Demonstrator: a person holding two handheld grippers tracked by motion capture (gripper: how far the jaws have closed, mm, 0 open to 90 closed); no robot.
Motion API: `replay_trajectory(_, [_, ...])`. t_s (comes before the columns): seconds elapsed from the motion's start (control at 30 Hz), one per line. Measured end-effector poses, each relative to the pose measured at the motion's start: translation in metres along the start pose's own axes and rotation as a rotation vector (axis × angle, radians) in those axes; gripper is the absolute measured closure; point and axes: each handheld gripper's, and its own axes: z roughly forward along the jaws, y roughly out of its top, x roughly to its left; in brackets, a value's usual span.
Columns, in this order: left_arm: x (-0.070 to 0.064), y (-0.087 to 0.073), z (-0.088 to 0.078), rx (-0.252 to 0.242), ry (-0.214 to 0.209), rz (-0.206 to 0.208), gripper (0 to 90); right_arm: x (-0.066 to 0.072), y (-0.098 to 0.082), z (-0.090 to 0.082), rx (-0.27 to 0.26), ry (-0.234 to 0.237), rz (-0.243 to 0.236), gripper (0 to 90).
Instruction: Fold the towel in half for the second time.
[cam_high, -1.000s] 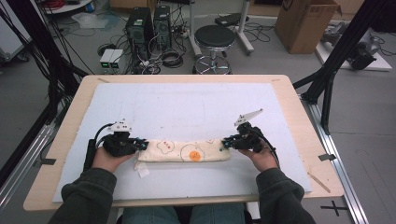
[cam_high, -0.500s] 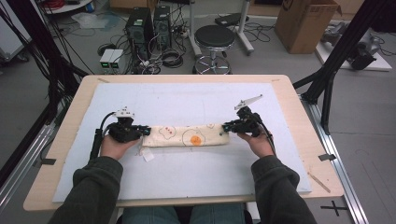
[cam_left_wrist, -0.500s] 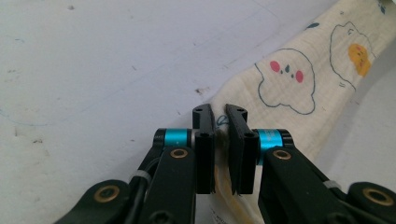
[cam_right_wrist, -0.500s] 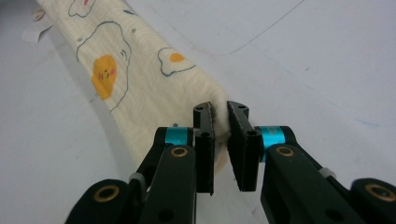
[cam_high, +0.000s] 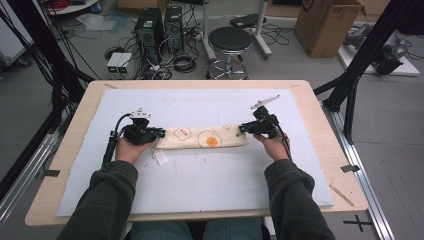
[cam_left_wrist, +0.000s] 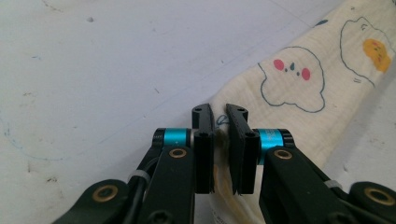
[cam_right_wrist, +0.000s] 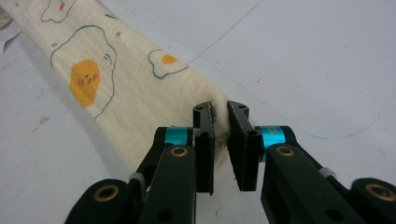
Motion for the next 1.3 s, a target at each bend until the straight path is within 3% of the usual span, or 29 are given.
replay_trajectory(0.23, [0.005, -0.004, 0.010, 0.015, 0.001, -0.029, 79.9, -0.006, -0.002, 0.012, 0.022, -0.007, 0.018, 81.1])
replay_trajectory(0.33, [0.007, -0.005, 0.009, 0.015, 0.021, -0.034, 72.3, -0.008, -0.004, 0.014, 0.029, -0.011, 0.024, 77.5])
replay_trajectory(0.4, [0.008, -0.004, 0.007, 0.009, 0.037, -0.039, 64.6, -0.009, -0.004, 0.013, 0.015, -0.015, 0.040, 70.9])
replay_trajectory(0.47, [0.010, -0.004, 0.002, -0.012, 0.025, -0.055, 60.2, -0.010, -0.005, 0.009, -0.007, 0.003, 0.046, 68.7])
replay_trajectory(0.73, [0.003, 0.002, -0.013, -0.068, -0.002, -0.031, 55.1, -0.006, -0.005, -0.008, -0.076, 0.020, 0.060, 58.7])
replay_trajectory(0.93, [-0.001, 0.003, -0.017, -0.059, -0.028, -0.034, 48.9, 0.002, -0.003, -0.016, -0.105, 0.047, 0.058, 46.2])
replay_trajectory(1.13, [-0.006, 0.006, -0.023, -0.083, -0.033, -0.015, 46.6, 0.010, -0.001, -0.022, -0.121, 0.049, 0.036, 41.7])
replay_trajectory(1.3, [-0.008, 0.008, -0.029, -0.090, -0.042, -0.011, 44.5, 0.010, -0.002, -0.028, -0.145, 0.045, 0.053, 36.5])
